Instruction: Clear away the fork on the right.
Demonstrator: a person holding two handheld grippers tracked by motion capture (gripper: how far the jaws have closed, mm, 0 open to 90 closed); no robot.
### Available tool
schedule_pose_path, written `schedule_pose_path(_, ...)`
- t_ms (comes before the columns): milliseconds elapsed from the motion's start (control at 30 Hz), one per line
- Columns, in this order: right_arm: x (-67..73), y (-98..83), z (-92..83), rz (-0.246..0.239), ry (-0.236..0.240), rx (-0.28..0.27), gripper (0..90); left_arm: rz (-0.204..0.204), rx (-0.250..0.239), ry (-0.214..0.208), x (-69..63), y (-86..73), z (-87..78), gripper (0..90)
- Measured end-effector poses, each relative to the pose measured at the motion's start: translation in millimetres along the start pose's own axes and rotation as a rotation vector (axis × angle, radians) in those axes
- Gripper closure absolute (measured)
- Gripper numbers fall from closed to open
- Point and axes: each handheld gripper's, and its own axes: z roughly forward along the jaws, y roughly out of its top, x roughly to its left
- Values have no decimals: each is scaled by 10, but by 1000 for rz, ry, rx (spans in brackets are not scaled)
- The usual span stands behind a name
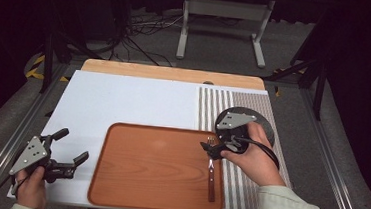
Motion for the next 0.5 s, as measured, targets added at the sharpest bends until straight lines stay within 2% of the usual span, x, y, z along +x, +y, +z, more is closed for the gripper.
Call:
schedule_pose_path(167,2,-77,-112,1,7,-34,95,0,0,0,-1,0,-1,7)
schedule_pose_path(367,-11,-218,-293,-8,0,-126,92,-1,0,4,-1,-1,-10,7)
schedule_pose_path(500,-25,-313,-392,-5,-9,-165,90,-2,-3,6,-4,-3,-15,7)
